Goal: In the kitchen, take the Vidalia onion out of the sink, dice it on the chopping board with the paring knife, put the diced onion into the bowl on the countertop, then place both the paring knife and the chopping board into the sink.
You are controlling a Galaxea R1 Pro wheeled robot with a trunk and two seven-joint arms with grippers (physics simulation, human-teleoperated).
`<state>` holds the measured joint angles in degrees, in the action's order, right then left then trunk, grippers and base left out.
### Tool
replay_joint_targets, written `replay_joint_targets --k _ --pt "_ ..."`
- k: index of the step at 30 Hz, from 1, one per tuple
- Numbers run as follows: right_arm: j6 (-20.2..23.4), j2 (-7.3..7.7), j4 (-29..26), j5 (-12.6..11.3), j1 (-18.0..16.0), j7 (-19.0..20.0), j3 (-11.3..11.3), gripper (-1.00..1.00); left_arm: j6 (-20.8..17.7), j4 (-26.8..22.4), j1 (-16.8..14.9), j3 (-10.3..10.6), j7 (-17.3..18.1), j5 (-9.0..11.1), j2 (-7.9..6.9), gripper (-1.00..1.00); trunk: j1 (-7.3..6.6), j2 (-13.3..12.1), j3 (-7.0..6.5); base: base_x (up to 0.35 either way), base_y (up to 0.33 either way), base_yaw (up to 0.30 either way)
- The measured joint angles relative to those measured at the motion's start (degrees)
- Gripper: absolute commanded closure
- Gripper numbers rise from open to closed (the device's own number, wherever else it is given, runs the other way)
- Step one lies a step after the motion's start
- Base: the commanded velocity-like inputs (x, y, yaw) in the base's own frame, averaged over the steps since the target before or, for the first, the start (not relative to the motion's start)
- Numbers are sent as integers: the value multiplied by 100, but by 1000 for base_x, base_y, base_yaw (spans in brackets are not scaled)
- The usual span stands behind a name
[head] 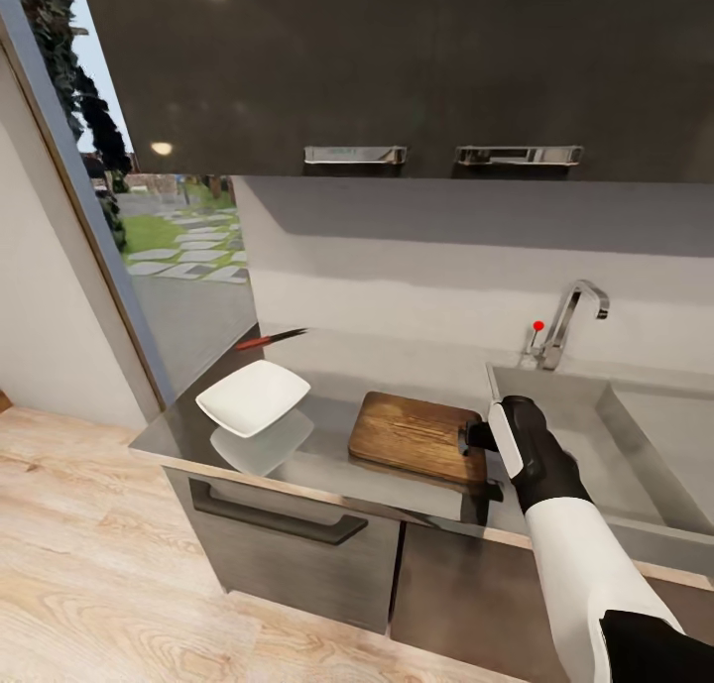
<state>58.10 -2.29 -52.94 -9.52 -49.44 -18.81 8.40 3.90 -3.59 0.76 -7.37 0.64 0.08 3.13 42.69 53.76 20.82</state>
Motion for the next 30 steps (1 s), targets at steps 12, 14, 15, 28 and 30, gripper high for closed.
replay_joint_targets --k 12,14,15,28,30 --pt "-1 -2 0 -2 0 -1 1 -100 0 0 0 0 1 0 2 -100 0 0 1 0 0 0" --pt "-1 -3 0 -1 0 -1 1 -100 0 0 0 0 2 0 2 -100 0 0 1 0 0 0" --pt "-1 -1 0 -4 0 -1 1 -100 0 0 0 0 2 0 0 -100 0 0 1 0 0 0" --pt "-2 -1 0 -7 0 0 1 -100 0 0 0 0 2 0 1 -100 0 0 -78 0 0 0" --pt "-2 -1 0 -7 0 0 1 -100 0 0 0 0 2 0 2 -100 0 0 -97 0 0 0"
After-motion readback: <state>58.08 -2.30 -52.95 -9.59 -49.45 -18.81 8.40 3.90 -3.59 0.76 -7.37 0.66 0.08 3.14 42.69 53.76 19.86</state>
